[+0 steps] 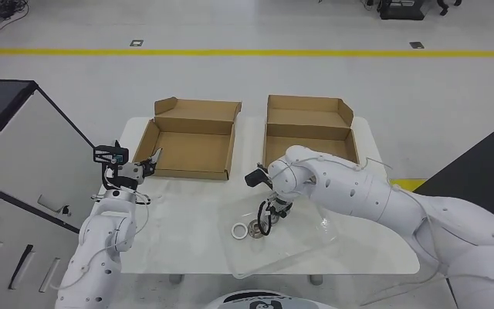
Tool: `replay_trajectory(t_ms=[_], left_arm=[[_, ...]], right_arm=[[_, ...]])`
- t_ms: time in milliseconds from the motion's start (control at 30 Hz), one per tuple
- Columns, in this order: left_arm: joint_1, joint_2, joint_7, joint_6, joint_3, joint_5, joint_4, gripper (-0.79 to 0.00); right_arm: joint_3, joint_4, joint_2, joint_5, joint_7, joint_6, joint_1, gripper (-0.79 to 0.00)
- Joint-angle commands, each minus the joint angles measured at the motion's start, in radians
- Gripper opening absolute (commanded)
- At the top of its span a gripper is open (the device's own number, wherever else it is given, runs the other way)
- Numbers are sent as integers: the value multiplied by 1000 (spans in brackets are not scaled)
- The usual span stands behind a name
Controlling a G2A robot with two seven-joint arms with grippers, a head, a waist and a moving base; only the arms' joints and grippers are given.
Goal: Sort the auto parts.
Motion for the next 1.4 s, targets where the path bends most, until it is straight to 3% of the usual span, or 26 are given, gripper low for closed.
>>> replay_trajectory(t_ms=[0, 233, 267, 333, 567, 733, 900, 1300, 1367], left_arm=[[0, 0, 0, 0, 0, 0, 0, 0], [0, 0, 0, 0, 0, 0, 0, 0], [0, 0, 0, 0, 0, 0, 0, 0], [0, 0, 0, 0, 0, 0, 0, 0], [0, 0, 0, 0, 0, 0, 0, 0], [0, 0, 0, 0, 0, 0, 0, 0], [0, 0, 0, 0, 0, 0, 0, 0], [0, 0, 0, 0, 0, 0, 0, 0], [0, 0, 0, 0, 0, 0, 0, 0]], right_arm=[[0, 4, -1, -3, 4, -4, -1, -557], [0, 22, -7, -14, 10, -10, -6, -576], [0, 24, -8, -15, 11, -11, -6, -610], [0, 29, -11, -21, 13, -13, -6, -785], [0, 34, -12, -11, 13, -13, 3, -785], [0, 0, 13, 29, -4, 4, 25, -785], [0, -85, 69, 108, -55, 55, 52, -785], [6, -345, 288, 302, -179, 178, 100, -785], [13, -357, 304, 309, -178, 178, 100, -785]])
